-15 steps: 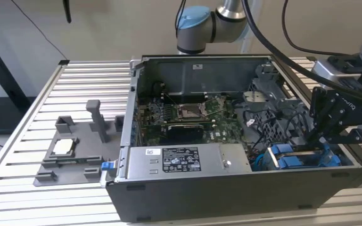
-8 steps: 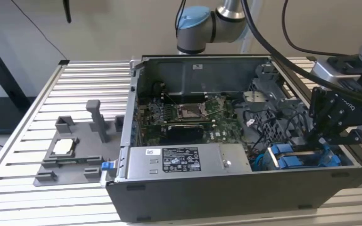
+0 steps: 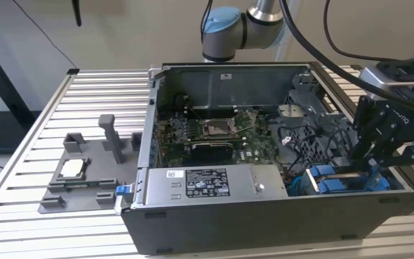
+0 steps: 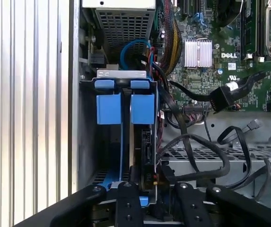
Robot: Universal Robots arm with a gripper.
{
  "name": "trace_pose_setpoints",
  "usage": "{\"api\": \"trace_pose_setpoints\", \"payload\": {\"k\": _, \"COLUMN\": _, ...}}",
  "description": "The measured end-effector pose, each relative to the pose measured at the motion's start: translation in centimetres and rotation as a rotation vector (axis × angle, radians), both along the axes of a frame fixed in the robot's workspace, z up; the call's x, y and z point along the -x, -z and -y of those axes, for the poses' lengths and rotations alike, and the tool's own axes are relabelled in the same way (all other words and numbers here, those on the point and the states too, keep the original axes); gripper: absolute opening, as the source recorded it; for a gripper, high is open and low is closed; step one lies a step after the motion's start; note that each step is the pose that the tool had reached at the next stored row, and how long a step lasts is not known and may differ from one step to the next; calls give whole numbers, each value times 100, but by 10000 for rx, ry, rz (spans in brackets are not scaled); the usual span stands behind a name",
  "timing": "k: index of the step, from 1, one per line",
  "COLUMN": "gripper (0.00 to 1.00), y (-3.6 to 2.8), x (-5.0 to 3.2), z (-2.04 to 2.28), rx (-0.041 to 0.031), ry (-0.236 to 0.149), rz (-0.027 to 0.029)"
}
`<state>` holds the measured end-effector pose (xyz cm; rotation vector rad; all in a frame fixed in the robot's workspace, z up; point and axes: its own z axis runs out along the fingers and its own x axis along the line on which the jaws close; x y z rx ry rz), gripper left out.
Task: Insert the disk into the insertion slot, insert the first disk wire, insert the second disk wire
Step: 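Insert the first disk wire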
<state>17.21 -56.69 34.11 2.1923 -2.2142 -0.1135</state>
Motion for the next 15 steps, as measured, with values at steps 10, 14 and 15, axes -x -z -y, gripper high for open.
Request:
{"api": "trace_pose_setpoints", "payload": {"k": 10, "gripper": 33, "y": -241, "x": 2, "z": -1, "rx": 1, "ry": -1, "rz": 2}}
{"api": "trace_pose_setpoints", "payload": {"k": 14, "gripper": 33, "y": -327, "x": 4, "z": -5, "rx": 2, "ry": -1, "rz": 6}}
{"api": "trace_pose_setpoints", "payload": {"k": 15, "gripper": 33, "y": -348, "x": 5, "z": -7, "rx": 4, "ry": 0, "rz": 6}}
